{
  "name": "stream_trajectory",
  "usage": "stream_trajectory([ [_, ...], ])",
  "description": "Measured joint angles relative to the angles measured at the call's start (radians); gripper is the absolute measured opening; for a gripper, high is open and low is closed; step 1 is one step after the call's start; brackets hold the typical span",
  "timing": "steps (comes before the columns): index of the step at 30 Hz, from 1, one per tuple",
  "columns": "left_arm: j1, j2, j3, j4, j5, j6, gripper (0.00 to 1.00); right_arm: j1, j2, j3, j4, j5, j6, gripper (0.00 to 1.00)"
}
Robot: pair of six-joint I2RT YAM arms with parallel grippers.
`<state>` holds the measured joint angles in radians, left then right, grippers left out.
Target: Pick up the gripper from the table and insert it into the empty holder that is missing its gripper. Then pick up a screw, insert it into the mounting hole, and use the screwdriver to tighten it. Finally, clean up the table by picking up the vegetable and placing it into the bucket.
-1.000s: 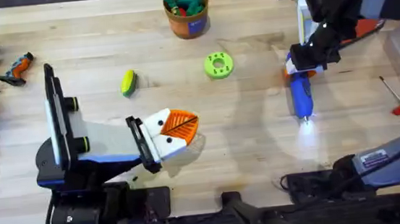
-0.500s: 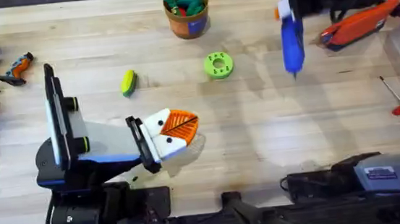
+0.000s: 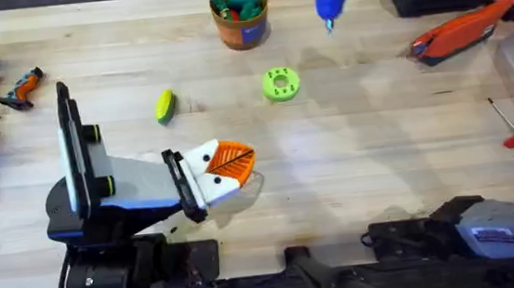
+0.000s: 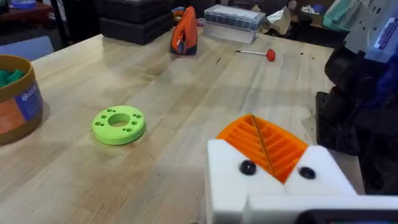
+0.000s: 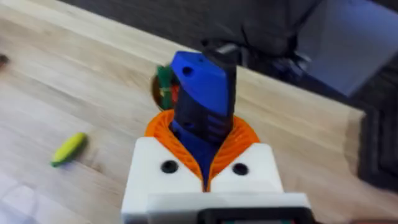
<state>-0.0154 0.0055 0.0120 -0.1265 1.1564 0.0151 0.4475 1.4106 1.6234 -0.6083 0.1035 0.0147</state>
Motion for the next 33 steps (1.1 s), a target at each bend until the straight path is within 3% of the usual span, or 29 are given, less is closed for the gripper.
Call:
stream_trajectory([
  [9,0.0,0.0,0.0,0.0,0.0,0.0,0.005,0.005,-0.059,0.003,0.074,-0.22,0.0,0.027],
  [13,0.0,0.0,0.0,0.0,0.0,0.0,0.005,0.006,-0.072,-0.043,0.186,-0.285,0.014,0.027],
  [15,0.0,0.0,0.0,0.0,0.0,0.0,0.005,0.006,-0.097,-0.104,0.242,-0.3,0.03,0.027],
  [16,0.0,0.0,0.0,0.0,0.0,0.0,0.005,0.005,-0.141,-0.212,0.33,-0.333,0.046,0.027],
  [18,0.0,0.0,0.0,0.0,0.0,0.0,0.005,0.005,-0.169,-0.29,0.414,-0.371,0.062,0.027],
  [24,0.0,0.0,0.0,0.0,0.0,0.0,0.005,0.005,-0.22,-0.471,0.636,-0.453,0.133,0.027],
  [27,0.0,0.0,0.0,0.0,0.0,0.0,0.005,0.003,-0.219,-0.554,0.78,-0.534,0.157,0.027],
  [28,0.0,0.0,0.0,0.0,0.0,0.0,0.005,0.003,-0.219,-0.634,0.935,-0.618,0.189,0.027],
  [33,0.0,0.0,0.0,0.0,0.0,0.0,0.005,0.003,-0.219,-0.739,1.159,-0.729,0.249,0.027],
])
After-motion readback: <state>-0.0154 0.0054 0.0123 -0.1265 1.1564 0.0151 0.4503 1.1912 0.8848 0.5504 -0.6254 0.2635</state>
